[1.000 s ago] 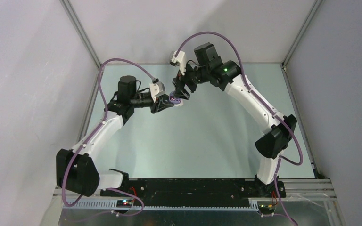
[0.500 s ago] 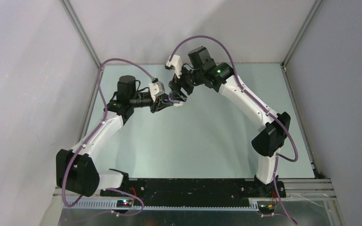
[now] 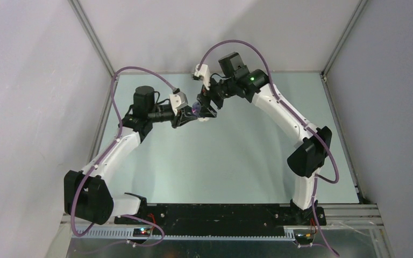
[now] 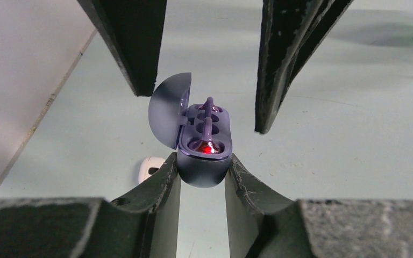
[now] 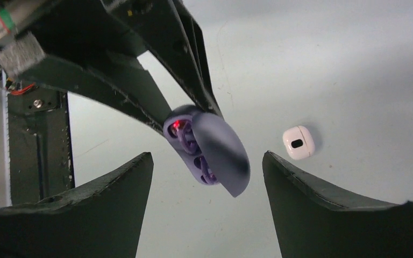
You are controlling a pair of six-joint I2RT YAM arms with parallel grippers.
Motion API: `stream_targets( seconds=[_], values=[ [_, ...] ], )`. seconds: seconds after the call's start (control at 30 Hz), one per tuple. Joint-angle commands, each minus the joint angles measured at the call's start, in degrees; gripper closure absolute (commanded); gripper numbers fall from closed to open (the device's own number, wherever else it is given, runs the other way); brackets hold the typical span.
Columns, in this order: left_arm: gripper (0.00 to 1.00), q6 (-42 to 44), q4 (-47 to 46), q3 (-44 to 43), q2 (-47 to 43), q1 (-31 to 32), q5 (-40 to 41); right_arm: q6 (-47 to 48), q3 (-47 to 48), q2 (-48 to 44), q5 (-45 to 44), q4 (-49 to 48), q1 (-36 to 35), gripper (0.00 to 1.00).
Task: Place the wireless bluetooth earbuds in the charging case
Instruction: Close the charging case, then place the charging case at the center of the board.
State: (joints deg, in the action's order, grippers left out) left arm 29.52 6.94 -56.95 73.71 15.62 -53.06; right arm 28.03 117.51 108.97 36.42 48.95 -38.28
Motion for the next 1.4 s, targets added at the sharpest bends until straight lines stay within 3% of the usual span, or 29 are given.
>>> stream_targets(
  seconds=[0.0,0.2,0.53,0.73,0.87,0.97,1.1,1.13,1.17,1.2,1.23,1.37],
  values=[
    [1.00,-2.0,-5.8,0.0,-1.4,0.2,-1.6,3.5,0.0,-1.7,7.8,2.9,1.9,0.20],
    [1.00,-13.6,-11.5,-1.0,1.4,-0.7,3.8,6.3,-0.2,-3.3,8.0,4.1,0.8,0.21],
    [1.00,-28.1,-12.2,-0.9,9.2,-3.3,9.8,6.5,-13.9,-13.4,-6.9,-1.1,0.7,0.22],
    [0.95,-37.8,-2.2,-3.6,21.3,-4.3,7.3,0.3,-23.1,-17.1,-9.6,-3.3,5.1,0.22],
    [0.96,-39.2,8.8,-10.1,31.2,-5.6,6.0,-4.0,-26.8,-18.0,-10.4,-4.7,9.0,0.21],
    [0.90,-40.1,13.3,-13.3,35.7,-6.4,5.0,-7.8,-28.5,-17.9,-11.3,-5.7,12.1,0.19],
    [0.73,-38.0,20.6,-16.9,39.9,-6.6,7.1,-9.5,-29.1,-17.6,-11.6,-5.6,14.1,0.11],
    [0.55,-37.7,22.0,-18.2,40.7,-6.6,8.5,-9.0,-28.9,-17.6,-11.7,-4.9,14.2,0.09],
    [0.46,-37.0,23.8,-18.6,40.8,-6.6,10.8,-8.5,-28.4,-17.4,-11.9,-4.4,14.2,0.03],
    [0.13,-36.5,24.9,-19.0,40.4,-6.8,11.8,-8.4,-27.8,-17.4,-12.1,-4.2,14.2,0.02],
    [0.04,-35.7,25.4,-19.1,40.0,-6.8,12.4,-8.9,-27.6,-17.5,-13.1,-4.6,14.3,0.01],
    [0.00,-32.1,29.8,-20.4,34.8,-7.4,17.9,-17.0,-25.9,-17.9,-23.6,-7.5,14.5,0.01]
  ],
)
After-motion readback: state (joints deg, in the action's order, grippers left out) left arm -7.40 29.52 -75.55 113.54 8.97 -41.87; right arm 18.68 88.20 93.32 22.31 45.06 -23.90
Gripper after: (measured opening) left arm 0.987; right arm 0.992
